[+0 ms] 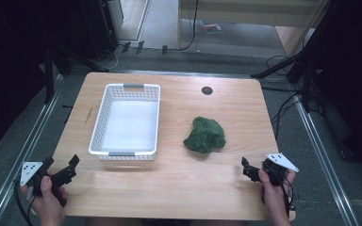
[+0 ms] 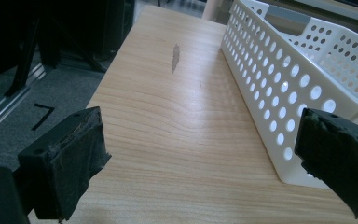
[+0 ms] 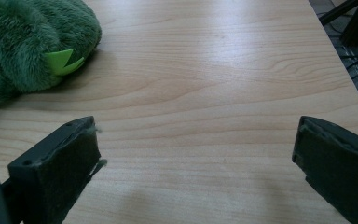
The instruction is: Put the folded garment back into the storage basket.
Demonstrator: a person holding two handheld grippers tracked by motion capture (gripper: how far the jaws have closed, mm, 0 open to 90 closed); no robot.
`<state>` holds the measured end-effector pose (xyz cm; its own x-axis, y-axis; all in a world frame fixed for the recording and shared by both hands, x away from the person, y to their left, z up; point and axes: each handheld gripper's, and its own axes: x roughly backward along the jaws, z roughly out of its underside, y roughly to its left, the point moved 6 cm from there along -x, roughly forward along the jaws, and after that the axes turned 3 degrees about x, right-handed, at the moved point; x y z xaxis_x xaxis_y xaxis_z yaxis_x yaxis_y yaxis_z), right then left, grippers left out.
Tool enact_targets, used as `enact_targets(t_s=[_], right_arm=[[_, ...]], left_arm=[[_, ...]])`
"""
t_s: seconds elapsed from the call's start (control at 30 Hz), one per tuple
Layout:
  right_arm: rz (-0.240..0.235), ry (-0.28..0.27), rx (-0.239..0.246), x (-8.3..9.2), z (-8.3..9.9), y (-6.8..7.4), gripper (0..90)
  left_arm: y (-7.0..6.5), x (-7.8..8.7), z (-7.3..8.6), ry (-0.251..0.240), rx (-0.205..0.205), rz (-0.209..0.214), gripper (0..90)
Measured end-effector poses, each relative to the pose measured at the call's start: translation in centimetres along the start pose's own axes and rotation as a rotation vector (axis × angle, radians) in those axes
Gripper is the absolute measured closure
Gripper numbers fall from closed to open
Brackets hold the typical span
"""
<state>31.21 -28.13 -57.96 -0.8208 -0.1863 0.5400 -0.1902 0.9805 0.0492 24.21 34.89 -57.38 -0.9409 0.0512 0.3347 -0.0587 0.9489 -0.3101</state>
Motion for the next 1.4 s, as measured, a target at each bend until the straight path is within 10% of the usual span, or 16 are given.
enact_targets(t_s=[0.47, 1.4], right_arm=[[-0.009, 0.002, -0.003, 0.0, 0.0, 0.0, 0.8], [0.001, 0.001, -0.008, 0.0, 0.0, 0.0, 0.8]], left_arm=[[0.0, 0.2, -0.9, -0.003, 0.033, 0.003, 2.5], [-11.0, 1.1, -6.0, 0.055, -0.106, 0.176, 2.5]])
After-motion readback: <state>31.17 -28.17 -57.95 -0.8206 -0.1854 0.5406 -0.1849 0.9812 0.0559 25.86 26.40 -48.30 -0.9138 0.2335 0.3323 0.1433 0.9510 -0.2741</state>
